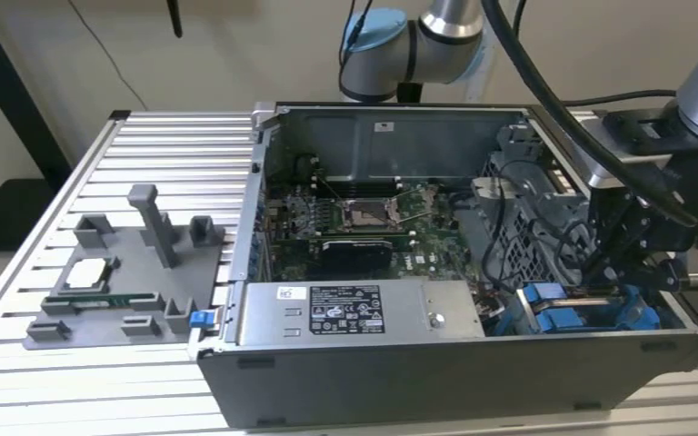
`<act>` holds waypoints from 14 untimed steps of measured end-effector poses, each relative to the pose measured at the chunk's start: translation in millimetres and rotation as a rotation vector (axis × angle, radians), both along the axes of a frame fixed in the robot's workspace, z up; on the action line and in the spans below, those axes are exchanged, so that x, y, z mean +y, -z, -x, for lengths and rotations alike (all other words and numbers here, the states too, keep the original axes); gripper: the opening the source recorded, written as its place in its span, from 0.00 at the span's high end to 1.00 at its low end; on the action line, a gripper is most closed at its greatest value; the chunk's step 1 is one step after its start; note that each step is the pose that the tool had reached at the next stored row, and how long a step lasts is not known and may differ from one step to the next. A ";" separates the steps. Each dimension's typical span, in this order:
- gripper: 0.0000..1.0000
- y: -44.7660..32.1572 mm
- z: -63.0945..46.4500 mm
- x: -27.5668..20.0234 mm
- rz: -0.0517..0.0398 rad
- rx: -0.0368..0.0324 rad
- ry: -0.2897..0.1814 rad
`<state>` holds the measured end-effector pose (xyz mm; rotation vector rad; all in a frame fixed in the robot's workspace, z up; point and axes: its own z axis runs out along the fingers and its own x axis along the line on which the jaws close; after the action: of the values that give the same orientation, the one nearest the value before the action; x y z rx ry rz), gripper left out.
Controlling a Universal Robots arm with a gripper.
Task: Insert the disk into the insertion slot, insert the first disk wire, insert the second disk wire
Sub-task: 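Insert the second disk wire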
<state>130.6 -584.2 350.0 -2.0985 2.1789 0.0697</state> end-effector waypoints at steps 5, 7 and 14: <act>1.00 2.4 0.0 0.2 0.0000 -0.0082 0.000; 1.00 3.5 0.0 0.3 0.0001 -0.0105 0.000; 1.00 6.8 0.0 1.6 0.0000 -0.0117 0.000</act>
<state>130.6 -582.6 343.2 -2.0934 2.1725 0.0573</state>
